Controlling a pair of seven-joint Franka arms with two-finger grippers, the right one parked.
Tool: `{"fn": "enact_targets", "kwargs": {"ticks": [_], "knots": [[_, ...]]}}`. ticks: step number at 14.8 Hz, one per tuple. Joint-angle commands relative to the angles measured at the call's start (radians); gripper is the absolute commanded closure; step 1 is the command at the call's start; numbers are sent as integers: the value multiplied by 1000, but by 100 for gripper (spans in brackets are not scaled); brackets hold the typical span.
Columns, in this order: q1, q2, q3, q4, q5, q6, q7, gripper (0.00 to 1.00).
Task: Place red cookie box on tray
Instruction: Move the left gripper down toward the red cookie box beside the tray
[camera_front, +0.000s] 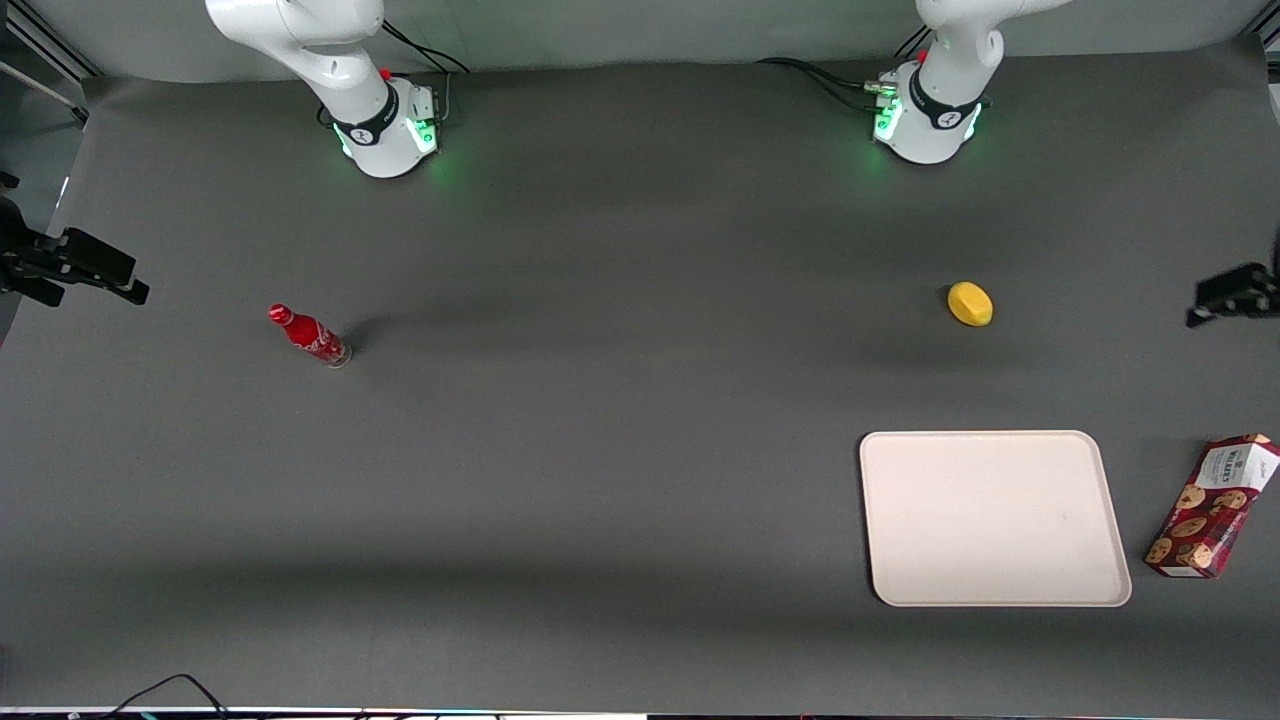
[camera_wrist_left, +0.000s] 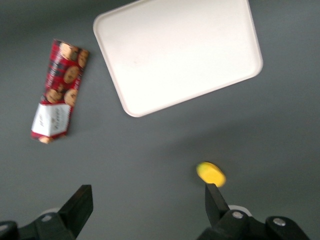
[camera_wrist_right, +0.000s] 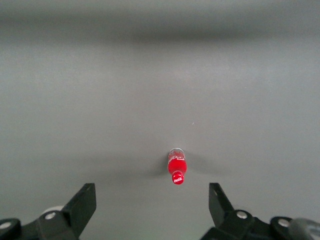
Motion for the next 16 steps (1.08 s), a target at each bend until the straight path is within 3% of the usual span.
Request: {"fn": "enact_targets", "kwargs": {"ticks": [1, 9, 16], "knots": [[78, 117, -13, 50, -15, 99, 213, 0], [171, 430, -15, 161, -21, 390, 485, 0], [190, 572, -15, 173, -18, 599, 569, 0]]}}
